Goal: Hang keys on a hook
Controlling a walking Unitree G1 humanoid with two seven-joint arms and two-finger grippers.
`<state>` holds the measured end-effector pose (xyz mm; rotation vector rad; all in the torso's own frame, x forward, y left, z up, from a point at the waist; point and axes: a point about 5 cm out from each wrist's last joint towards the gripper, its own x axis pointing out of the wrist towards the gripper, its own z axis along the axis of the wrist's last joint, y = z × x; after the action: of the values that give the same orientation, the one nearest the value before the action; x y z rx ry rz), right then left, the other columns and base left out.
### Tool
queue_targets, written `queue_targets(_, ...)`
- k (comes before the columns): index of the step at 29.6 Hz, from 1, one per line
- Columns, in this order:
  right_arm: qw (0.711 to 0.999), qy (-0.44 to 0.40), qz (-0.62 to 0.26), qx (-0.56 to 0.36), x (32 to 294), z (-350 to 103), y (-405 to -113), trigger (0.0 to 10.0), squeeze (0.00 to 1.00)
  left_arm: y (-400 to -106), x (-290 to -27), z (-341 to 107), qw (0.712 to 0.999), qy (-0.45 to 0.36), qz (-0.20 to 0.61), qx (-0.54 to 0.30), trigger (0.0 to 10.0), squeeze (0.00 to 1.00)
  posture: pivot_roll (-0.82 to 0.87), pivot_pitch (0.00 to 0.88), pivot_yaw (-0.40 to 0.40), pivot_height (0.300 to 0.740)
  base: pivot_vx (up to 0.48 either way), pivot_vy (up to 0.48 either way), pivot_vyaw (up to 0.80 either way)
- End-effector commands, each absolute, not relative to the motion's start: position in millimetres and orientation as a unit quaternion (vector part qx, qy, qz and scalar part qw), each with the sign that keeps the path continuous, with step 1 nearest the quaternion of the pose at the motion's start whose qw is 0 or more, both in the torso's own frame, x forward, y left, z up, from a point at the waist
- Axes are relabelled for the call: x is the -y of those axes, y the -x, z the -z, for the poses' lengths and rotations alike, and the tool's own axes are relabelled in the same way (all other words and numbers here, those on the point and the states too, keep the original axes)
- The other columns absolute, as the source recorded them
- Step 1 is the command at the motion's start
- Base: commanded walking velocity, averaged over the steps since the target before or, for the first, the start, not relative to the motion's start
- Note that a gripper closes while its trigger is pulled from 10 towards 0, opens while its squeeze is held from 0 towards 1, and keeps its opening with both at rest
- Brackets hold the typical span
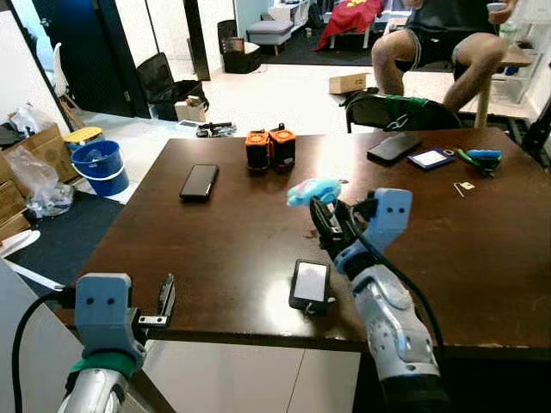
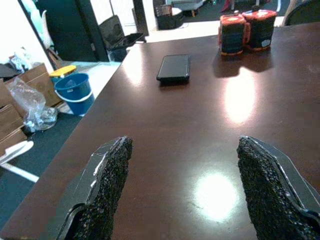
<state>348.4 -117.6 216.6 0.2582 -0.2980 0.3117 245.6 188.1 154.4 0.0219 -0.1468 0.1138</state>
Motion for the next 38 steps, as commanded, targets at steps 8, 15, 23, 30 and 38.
queue_targets(8, 0.979, -0.088, -0.145, 0.112, 119, -191, -342, 10.0, 0.00, -240, -196, -144, 0.995, -0.013, -0.081, 0.052, 10.0, 0.00, -0.17, 0.014, 0.133, 0.740, 0.000, 0.000, 0.00)
queue_targets(15, 0.982, -0.065, -0.159, 0.079, 121, -172, -336, 10.0, 0.00, -236, -195, -133, 0.997, -0.032, -0.066, 0.034, 10.0, 0.00, -0.17, 0.013, 0.132, 0.740, 0.000, 0.000, 0.00)
queue_targets(23, 0.989, -0.059, -0.136, 0.025, 134, -140, -317, 10.0, 0.00, -237, -195, -131, 0.998, -0.013, -0.060, 0.031, 10.0, 0.00, -0.20, 0.003, 0.154, 0.740, 0.000, 0.000, 0.00)
queue_targets(30, 0.991, -0.053, -0.124, -0.018, 138, -116, -307, 10.0, 0.00, -240, -191, -132, 0.998, -0.017, -0.046, 0.032, 10.0, 0.00, -0.18, 0.000, 0.128, 0.740, 0.000, 0.000, 0.00)
queue_targets(38, 0.982, -0.028, -0.185, -0.029, 129, -120, -314, 10.0, 0.00, -227, -186, -122, 0.996, 0.002, -0.083, 0.030, 10.0, 0.00, -0.17, 0.000, 0.009, 0.740, 0.000, 0.000, 0.00)
